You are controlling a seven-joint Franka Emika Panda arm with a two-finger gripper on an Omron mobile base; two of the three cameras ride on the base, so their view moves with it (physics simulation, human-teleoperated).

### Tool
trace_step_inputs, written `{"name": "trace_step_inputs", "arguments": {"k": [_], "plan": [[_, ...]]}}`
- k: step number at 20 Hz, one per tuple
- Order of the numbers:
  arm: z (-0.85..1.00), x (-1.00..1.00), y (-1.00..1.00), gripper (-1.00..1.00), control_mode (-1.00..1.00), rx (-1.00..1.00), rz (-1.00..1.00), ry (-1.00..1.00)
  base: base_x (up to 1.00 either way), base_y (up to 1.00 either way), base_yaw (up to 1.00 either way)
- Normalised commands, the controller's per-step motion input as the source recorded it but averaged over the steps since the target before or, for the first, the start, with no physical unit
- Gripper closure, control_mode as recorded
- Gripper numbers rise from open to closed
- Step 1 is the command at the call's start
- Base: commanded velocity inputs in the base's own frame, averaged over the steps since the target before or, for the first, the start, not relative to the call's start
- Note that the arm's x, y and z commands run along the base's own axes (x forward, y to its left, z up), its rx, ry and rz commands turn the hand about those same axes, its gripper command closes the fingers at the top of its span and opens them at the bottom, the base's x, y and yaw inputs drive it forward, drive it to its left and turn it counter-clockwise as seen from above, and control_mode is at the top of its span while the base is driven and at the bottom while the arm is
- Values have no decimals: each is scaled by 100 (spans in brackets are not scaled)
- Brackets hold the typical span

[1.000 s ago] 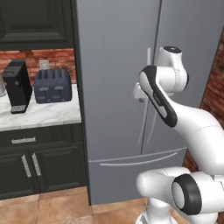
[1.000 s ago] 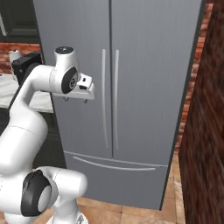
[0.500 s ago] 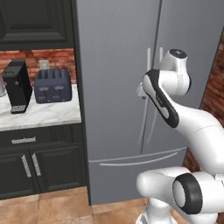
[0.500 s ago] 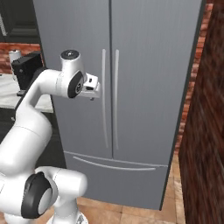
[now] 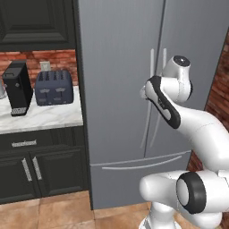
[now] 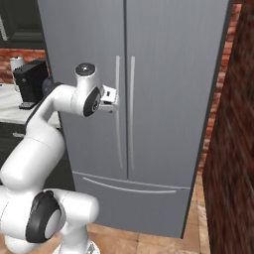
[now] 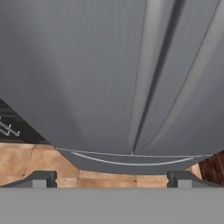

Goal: Retrieve the sausage and cheese from the fridge and place them on the cutting board on the counter.

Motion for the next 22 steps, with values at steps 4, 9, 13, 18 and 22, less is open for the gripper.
{"name": "trace_step_inputs", "arguments": {"k": [4, 9, 13, 18, 22], "plan": [[-29, 33, 0, -100, -100, 0, -2, -4, 0, 0, 0], [-58, 26, 0, -100, -100, 0, -4, -4, 0, 0, 0], [-44, 22, -9, -100, -100, 0, -4, -5, 0, 0, 0], [-20, 17, -22, -100, -100, 0, -1, -10, 0, 0, 0], [0, 7, -8, -100, -100, 0, 0, -9, 0, 0, 0]]}}
